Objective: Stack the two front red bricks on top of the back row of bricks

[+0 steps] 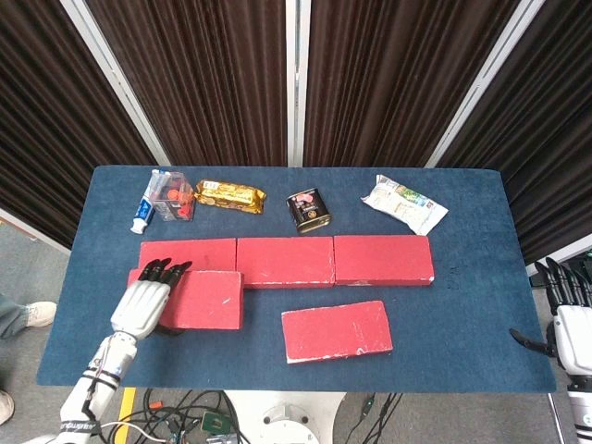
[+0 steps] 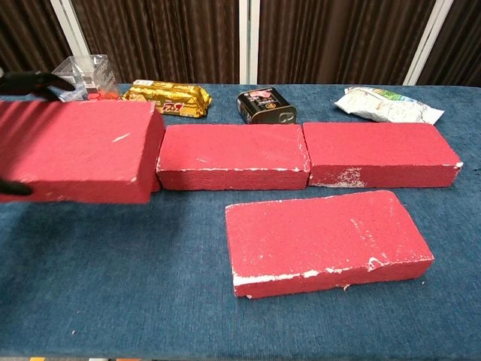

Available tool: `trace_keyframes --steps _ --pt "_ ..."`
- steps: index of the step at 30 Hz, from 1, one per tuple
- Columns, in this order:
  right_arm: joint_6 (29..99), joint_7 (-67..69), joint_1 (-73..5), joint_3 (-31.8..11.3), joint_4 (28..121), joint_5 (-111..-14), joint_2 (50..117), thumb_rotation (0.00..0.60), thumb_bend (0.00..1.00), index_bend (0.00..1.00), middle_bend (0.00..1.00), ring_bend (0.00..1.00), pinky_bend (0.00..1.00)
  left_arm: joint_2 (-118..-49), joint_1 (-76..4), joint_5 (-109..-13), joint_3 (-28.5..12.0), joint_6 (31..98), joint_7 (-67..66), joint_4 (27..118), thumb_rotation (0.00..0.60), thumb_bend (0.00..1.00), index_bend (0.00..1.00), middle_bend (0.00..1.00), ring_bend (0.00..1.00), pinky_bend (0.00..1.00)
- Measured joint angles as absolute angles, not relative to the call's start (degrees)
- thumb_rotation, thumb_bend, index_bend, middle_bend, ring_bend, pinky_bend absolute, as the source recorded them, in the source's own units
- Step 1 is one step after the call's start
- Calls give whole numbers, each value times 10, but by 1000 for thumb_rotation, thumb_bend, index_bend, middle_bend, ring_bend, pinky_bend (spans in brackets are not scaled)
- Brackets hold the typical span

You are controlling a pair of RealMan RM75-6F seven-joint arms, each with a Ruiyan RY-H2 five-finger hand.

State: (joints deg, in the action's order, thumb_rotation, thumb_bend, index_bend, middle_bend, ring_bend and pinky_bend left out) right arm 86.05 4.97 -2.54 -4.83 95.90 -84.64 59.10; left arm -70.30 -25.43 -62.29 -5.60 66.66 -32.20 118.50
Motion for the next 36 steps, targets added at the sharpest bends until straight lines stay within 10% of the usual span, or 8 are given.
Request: trace_keyframes --steps 17,36 --pt "839 33 -38 -44 965 -852 592 600 12 0 0 0 0 -774 -432 -363 -148 588 -388 1091 600 0 0 235 0 0" --pt "842 44 -34 -43 960 -845 591 600 11 0 0 0 0 -835 -531 -233 -142 570 -389 980 600 0 0 235 0 0"
